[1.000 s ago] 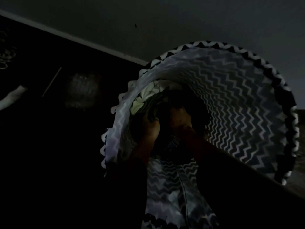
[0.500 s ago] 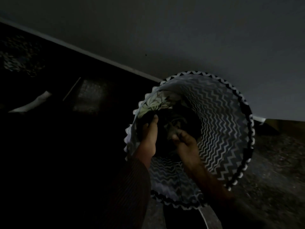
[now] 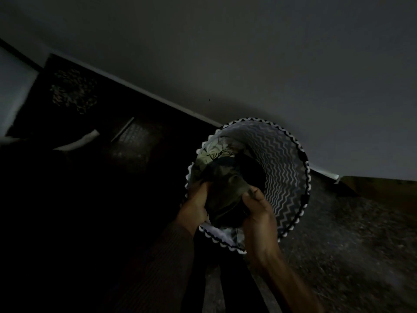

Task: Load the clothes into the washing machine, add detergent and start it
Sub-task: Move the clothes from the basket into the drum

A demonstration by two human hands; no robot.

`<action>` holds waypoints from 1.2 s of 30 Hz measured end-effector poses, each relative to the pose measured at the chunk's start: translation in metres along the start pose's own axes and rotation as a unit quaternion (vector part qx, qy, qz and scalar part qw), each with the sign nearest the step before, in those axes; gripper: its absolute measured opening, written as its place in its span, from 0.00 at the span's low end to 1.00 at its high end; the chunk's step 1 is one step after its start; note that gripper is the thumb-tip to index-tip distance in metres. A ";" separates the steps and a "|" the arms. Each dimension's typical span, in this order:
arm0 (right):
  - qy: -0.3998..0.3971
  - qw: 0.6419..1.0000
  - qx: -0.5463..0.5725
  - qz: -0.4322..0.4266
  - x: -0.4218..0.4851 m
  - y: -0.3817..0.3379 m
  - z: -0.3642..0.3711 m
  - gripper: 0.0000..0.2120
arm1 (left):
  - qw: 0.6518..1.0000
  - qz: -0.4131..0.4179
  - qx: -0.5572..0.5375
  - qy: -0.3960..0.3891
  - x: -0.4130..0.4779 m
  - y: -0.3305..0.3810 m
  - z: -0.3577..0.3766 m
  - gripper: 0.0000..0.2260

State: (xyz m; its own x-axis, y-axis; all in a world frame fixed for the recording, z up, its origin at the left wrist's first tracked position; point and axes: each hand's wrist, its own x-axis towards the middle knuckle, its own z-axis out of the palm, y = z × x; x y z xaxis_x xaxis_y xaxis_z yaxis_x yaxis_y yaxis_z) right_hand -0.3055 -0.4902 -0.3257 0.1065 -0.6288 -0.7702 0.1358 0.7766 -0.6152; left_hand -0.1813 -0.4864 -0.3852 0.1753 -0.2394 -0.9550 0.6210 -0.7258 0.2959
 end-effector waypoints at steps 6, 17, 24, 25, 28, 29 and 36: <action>0.054 0.982 -0.142 -0.114 -0.003 -0.017 -0.004 0.08 | 0.995 0.001 -0.098 0.002 -0.034 0.007 0.009 0.16; -0.082 0.993 -0.074 -0.038 -0.037 -0.064 0.012 0.26 | 0.993 0.106 0.001 -0.055 -0.119 0.041 -0.001 0.12; -0.129 0.989 -0.046 -0.059 -0.081 -0.092 0.035 0.09 | 0.922 0.298 0.238 0.065 -0.152 0.049 -0.019 0.21; -0.125 0.988 -0.053 -0.072 -0.087 -0.097 0.040 0.09 | 0.911 0.329 0.237 0.079 -0.158 0.049 -0.021 0.23; -0.102 0.985 -0.047 -0.131 -0.103 -0.114 0.056 0.08 | 0.934 0.341 0.058 0.083 -0.189 0.051 -0.028 0.23; -0.096 0.984 -0.031 -0.146 -0.109 -0.122 0.062 0.11 | 0.951 0.300 -0.039 0.062 -0.207 0.052 -0.029 0.22; -0.187 0.977 0.089 -0.058 -0.169 -0.165 0.111 0.20 | 0.945 0.082 -0.277 -0.153 -0.290 0.041 -0.044 0.48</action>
State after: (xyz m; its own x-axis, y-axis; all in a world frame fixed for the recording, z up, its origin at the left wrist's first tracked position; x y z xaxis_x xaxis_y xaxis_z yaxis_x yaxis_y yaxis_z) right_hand -0.2365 -0.5161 -0.0755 0.4289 -0.7074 -0.5618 0.3328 0.7019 -0.6298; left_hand -0.1728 -0.4179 -0.0968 0.1271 -0.5555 -0.8218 0.9240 -0.2349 0.3017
